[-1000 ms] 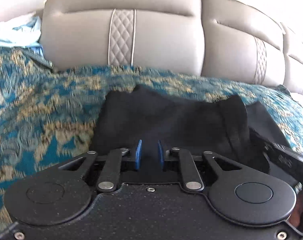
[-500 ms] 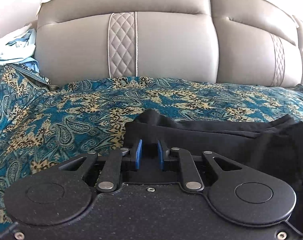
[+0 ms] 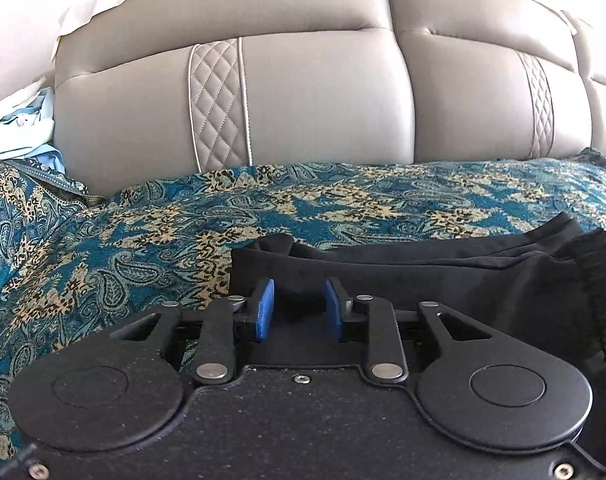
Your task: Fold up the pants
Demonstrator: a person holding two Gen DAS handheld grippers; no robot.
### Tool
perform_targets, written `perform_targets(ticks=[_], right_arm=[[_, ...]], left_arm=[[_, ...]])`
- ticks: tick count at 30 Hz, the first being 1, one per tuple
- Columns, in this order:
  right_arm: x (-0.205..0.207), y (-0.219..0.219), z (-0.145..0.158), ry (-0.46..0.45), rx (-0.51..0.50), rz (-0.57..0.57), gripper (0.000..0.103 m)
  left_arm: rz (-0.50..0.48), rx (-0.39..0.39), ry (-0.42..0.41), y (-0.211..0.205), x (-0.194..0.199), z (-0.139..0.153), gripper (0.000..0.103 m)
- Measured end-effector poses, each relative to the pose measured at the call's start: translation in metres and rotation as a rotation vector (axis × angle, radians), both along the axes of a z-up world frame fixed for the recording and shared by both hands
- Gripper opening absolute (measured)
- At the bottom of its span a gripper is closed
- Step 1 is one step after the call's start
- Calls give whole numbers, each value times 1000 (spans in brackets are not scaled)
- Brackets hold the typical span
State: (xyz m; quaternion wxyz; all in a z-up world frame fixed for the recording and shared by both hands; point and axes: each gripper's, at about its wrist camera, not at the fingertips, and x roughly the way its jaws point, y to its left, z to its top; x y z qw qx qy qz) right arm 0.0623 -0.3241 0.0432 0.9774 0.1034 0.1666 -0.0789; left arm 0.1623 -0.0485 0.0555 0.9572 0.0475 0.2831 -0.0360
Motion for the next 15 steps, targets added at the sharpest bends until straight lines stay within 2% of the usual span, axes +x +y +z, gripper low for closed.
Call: perform_targets(ticks=[5,6,7,8,11,13,15], right_arm=[[28,16,-3,81,-20,119,82],[34,19,-4,103,-38,138,78],[39,24,-6,130,-59,159,55],[45,28,-8,155,-83,180,39],[55,37,-9,170,-146,196,35],[57,38,-7,153,-177,190,35],[60,36,-5,146,-179,170,36]], left_arm=[[7,0,7,-1,2,-4,30],[6,4,6,-2,3,-4,31],[4,9,4,-3,3,-5,32],[4,14,2,-4,4,-5,33],[5,21,-3,-6,6,-6,38],[9,26,-11,-7,7,-7,48],[20,34,-24,-9,9,-7,53]])
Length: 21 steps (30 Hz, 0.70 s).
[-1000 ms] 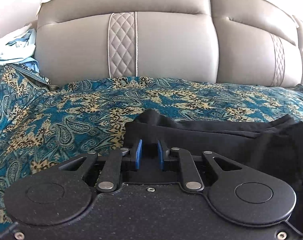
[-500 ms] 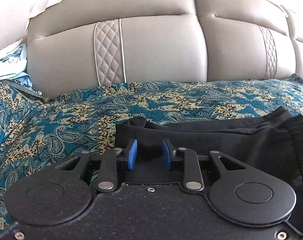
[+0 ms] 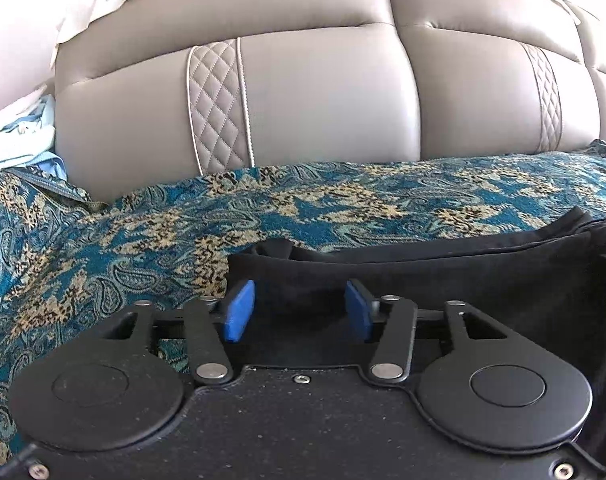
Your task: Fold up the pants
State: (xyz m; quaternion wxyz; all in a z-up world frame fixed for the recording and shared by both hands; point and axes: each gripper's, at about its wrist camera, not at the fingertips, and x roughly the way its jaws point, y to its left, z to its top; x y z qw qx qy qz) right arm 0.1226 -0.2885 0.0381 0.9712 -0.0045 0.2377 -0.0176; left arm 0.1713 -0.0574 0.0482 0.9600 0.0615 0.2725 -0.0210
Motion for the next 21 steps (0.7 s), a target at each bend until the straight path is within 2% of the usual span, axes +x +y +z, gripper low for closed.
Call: perform_targets(ticks=[4,8,9,11,13,21], right_arm=[[3,-8,-1,0,18,-39,38],[6,-12,-3,-8,-9,-72,42],[6,-12,-4,-7,-18,-77,44],[6,-14,-6,-6,-31,-86,56],[7,-15,-8,-6,-42,-89,61],[10,-27,-15,5,-2,-111,74]], left_arm=[[14,3,-11,-2,5,-2,58],[21,-14,-5,-2,11,-5,61],[23,-18,-2,-1,13,-7,62],[31,-23,3,0,16,-9,63],[39,-34,6,1,19,-12,66],[62,-62,14,5,27,-16,73]])
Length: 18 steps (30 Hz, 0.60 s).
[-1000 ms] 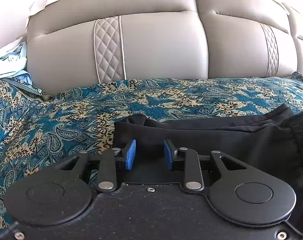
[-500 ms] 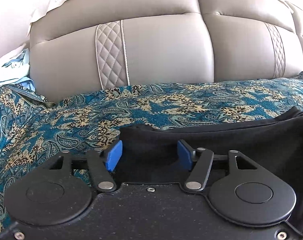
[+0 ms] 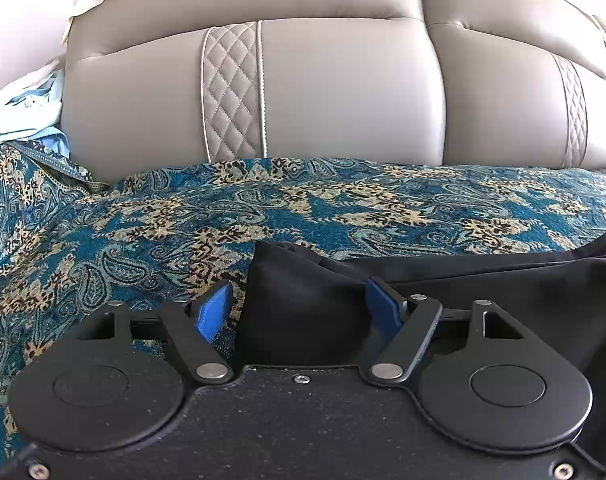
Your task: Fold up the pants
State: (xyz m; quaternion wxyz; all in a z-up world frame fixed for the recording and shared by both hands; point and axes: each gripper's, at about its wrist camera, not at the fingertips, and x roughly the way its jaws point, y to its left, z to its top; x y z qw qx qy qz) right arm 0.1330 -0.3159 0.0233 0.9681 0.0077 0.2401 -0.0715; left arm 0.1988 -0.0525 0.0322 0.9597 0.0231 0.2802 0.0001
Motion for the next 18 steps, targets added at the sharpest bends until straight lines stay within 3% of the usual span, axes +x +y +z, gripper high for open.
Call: perform_targets(ticks=[6,12,18], right_arm=[[1,-11,-4,2,82,-18,80],[0,-12,-6,-1,96,-26,83],[1,-15,-4,21,113,-21,89]], left_arm=[[-5,9,6,3,-13,7,77],[-70,32,24,7,-60,5,80],[-70,-4,52,18,-115,-3,81]])
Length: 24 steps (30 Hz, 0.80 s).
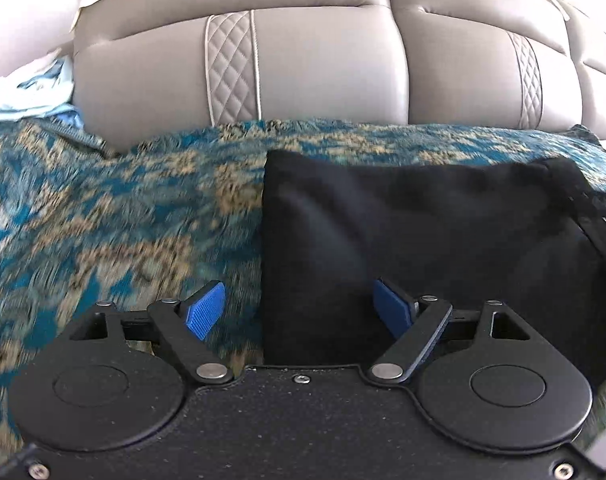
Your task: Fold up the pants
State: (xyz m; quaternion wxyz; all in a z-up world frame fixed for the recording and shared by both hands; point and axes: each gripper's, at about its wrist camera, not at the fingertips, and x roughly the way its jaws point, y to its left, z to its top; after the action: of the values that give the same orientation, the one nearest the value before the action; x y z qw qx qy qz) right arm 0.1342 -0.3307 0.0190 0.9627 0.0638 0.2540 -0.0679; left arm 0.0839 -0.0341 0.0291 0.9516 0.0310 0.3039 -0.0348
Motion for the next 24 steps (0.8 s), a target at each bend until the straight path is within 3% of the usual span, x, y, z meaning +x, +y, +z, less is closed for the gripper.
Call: perform_targets(ticks=[7,14,19,24], right_arm=[[11,-9,9,100,-5,62,93],[34,-32,14,232,99,180,98],[42,-38,13,240,78,292,99],[43,-42,9,204,91,337,97]], left_arm=[[-5,-45,60,10,-55,-3,81],[-53,-29,111,19,-84,2,86],[-40,-95,77,37,-64,20,85],[2,-221,77,57,-13,34,65]])
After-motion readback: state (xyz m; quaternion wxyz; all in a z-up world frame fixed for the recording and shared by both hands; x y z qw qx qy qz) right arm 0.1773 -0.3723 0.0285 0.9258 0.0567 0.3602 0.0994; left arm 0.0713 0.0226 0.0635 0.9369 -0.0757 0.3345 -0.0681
